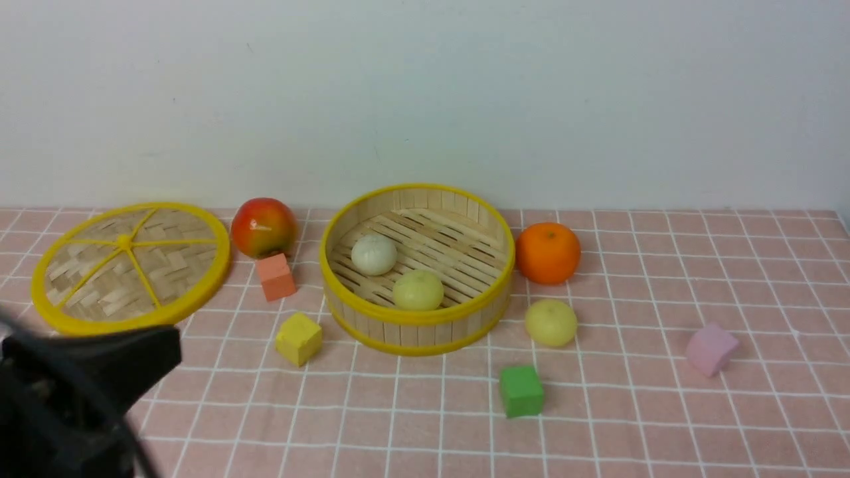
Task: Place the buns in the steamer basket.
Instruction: Use the right arm to grab a steamed stuffed bun, then use the right arm to put the steamed stuffed bun into the steamer
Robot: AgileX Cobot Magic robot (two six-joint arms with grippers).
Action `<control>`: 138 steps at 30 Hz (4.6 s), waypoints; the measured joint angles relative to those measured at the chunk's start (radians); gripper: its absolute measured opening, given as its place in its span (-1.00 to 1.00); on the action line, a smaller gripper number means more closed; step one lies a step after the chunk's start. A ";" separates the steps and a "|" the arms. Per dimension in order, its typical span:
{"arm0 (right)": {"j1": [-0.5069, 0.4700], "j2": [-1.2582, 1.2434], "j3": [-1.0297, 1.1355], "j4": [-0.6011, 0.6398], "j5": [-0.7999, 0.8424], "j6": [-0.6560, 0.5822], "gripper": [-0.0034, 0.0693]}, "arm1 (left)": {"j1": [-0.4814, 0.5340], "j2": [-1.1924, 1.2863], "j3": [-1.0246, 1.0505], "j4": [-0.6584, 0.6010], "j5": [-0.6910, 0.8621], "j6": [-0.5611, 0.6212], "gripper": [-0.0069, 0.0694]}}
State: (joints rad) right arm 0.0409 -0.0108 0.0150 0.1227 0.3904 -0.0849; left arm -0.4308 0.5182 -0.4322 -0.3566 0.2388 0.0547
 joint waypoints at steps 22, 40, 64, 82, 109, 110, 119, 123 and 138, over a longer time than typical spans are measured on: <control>0.000 0.000 -0.004 0.713 -0.189 0.078 -0.26 | 0.000 -0.317 0.283 -0.027 -0.063 0.000 -0.85; 0.034 1.139 -0.868 0.365 0.542 -0.157 -0.90 | 0.000 -0.317 0.283 -0.027 -0.059 -0.001 -0.85; 0.371 2.028 -1.600 -0.074 0.523 0.172 -0.01 | 0.000 -0.317 0.283 -0.027 -0.059 -0.001 -0.85; 0.349 2.115 -1.626 -0.070 0.378 0.181 0.00 | 0.000 -0.317 0.283 -0.027 -0.059 -0.001 -0.81; 0.334 1.883 -1.630 0.194 0.359 0.001 -0.89 | 0.000 -0.317 0.283 -0.027 -0.059 -0.001 -0.77; 0.335 1.888 -1.630 0.267 0.315 -0.041 -0.88 | 0.000 -0.317 0.283 -0.027 -0.059 -0.001 -0.77; 0.354 2.078 -1.663 0.568 0.066 -0.323 -0.86 | 0.000 -0.317 0.283 -0.027 -0.058 -0.001 -0.74; 0.354 2.165 -1.710 0.605 -0.003 -0.366 -0.82 | 0.000 -0.317 0.283 -0.027 -0.058 -0.001 -0.74; 0.354 2.232 -1.739 0.615 -0.039 -0.374 0.09 | 0.000 -0.317 0.283 -0.031 -0.058 -0.001 -0.72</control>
State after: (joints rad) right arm 0.3952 2.2209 -1.7237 0.7376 0.3519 -0.4594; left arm -0.4308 0.2014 -0.1489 -0.3876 0.1804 0.0539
